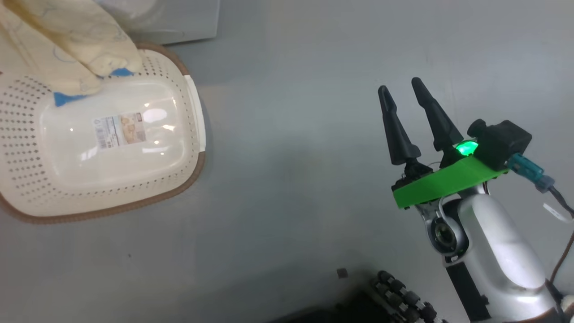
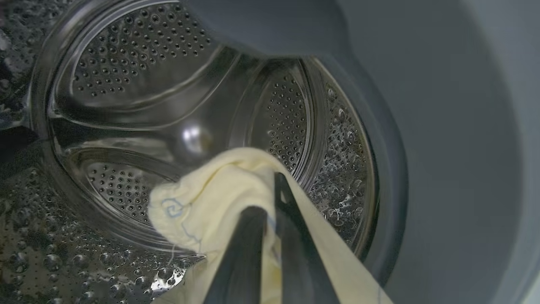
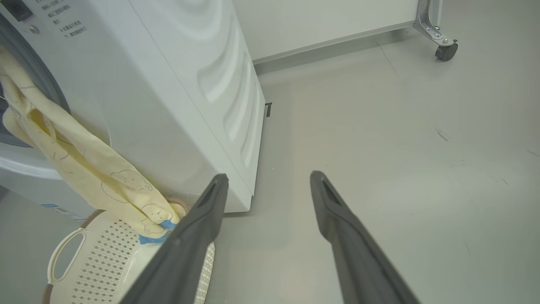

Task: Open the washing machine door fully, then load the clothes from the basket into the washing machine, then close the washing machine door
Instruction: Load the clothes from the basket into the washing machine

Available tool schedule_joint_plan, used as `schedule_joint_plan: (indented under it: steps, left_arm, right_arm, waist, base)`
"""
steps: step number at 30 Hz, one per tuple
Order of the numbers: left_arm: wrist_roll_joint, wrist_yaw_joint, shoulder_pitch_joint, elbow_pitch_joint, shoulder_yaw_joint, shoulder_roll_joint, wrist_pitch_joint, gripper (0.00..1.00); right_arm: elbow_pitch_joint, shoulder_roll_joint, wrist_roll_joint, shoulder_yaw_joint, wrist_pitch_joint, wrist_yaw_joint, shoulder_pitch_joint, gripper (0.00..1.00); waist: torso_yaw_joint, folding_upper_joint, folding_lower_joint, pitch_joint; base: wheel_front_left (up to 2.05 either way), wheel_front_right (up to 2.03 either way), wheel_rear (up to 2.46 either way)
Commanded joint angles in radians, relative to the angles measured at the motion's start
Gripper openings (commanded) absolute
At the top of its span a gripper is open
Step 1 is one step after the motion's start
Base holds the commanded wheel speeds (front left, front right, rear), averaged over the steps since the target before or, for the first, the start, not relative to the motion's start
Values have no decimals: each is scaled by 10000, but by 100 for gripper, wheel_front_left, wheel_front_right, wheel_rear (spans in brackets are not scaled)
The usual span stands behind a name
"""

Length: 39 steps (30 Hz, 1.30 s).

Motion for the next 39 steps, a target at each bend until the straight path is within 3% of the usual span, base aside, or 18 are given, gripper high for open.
schedule_joint_plan:
  steps: [1, 8, 16, 28, 37, 38, 39]
  left_arm:
    - [-161, 9, -956, 0, -134, 899, 87, 0]
    - [-563, 7, -3792, 1541, -1648, 1764, 338, 0]
    - [-374, 74, -6216, 3692, -2023, 2177, -5, 0]
    - [180, 90, -7015, 5904, -2924, 1583, -300, 0]
    - [-34, 24, -7206, 7170, -3353, 1090, -350, 0]
    - [-84, 21, -7235, 7242, -3379, 1046, -379, 2]
    - [-108, 18, -7263, 7308, -3425, 1004, -402, 22]
  right_arm:
    - [-383, 4, 184, 237, -67, -27, -126, 100]
    - [-541, 4, 633, 641, -67, -27, -447, 100]
    - [-669, 4, 941, 879, -67, -27, -533, 100]
    - [-743, 5, 1002, 1043, -67, -27, -648, 100]
    - [-653, 5, 1049, 991, -67, -27, -787, 100]
    - [-645, 5, 1050, 982, -67, -27, -802, 100]
    - [-641, 5, 1049, 976, -67, -27, -815, 100]
  waist:
    - [-527, 1, -4, 978]
    - [-952, 1, -4, 1809]
    - [-1257, 1, -4, 2191]
    - [-1306, 1, -4, 2564]
    - [-1329, 1, -4, 2660]
    - [-1313, 1, -4, 2654]
    - [-1295, 1, -4, 2643]
  base:
    - [0, 0, 0]
    - [0, 0, 0]
    - [0, 0, 0]
    - [0, 0, 0]
    - [0, 0, 0]
    - [0, 0, 0]
    - [0, 0, 0]
